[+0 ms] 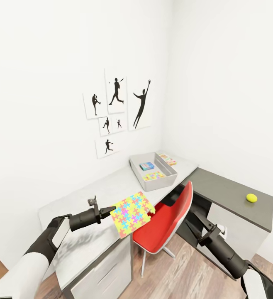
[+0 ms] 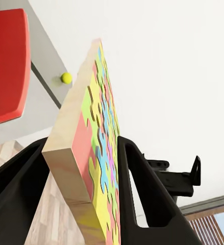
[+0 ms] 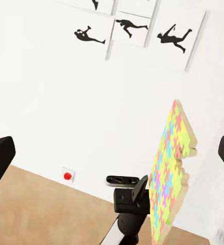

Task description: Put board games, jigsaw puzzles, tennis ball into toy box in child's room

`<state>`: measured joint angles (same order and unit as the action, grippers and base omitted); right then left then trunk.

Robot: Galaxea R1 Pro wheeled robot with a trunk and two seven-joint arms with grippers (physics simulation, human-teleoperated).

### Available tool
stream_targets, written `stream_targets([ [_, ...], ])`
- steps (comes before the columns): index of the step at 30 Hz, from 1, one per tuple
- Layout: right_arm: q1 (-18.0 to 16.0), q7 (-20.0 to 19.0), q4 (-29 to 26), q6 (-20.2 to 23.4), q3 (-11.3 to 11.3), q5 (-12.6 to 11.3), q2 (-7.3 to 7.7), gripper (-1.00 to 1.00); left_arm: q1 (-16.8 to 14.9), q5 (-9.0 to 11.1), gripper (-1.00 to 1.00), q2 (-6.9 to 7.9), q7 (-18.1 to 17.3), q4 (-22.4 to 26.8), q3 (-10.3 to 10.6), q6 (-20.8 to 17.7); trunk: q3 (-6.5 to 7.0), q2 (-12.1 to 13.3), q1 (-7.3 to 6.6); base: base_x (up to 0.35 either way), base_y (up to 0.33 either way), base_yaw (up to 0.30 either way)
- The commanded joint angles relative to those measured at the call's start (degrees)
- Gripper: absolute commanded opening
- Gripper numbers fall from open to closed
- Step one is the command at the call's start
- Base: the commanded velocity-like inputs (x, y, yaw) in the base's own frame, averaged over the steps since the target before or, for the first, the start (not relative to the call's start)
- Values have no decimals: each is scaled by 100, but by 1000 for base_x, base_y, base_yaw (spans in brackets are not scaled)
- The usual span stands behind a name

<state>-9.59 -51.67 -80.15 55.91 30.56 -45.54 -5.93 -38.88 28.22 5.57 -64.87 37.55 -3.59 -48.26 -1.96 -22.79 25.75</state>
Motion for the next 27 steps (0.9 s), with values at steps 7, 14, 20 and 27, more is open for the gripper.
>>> stream_targets([
  [7, -8, -19, -1, 17, 19, 19, -5, 100, -5, 17, -100, 2, -6, -2, -2, -35, -13, -13, 4, 0, -11, 0],
  [14, -8, -18, 13, 17, 20, 21, -5, 100, -5, 17, -100, -3, 6, -1, -2, -35, -13, -13, 4, 0, 0, 0],
  [20, -8, -18, 22, 1, 20, 19, -5, 100, -5, 17, -100, 4, -3, -2, -2, -35, -13, -13, 4, 0, 0, 0],
  [27, -8, -18, 26, -2, 20, 19, -5, 100, -5, 17, -100, 6, -8, -2, -2, -35, -13, -13, 4, 0, 0, 0],
])
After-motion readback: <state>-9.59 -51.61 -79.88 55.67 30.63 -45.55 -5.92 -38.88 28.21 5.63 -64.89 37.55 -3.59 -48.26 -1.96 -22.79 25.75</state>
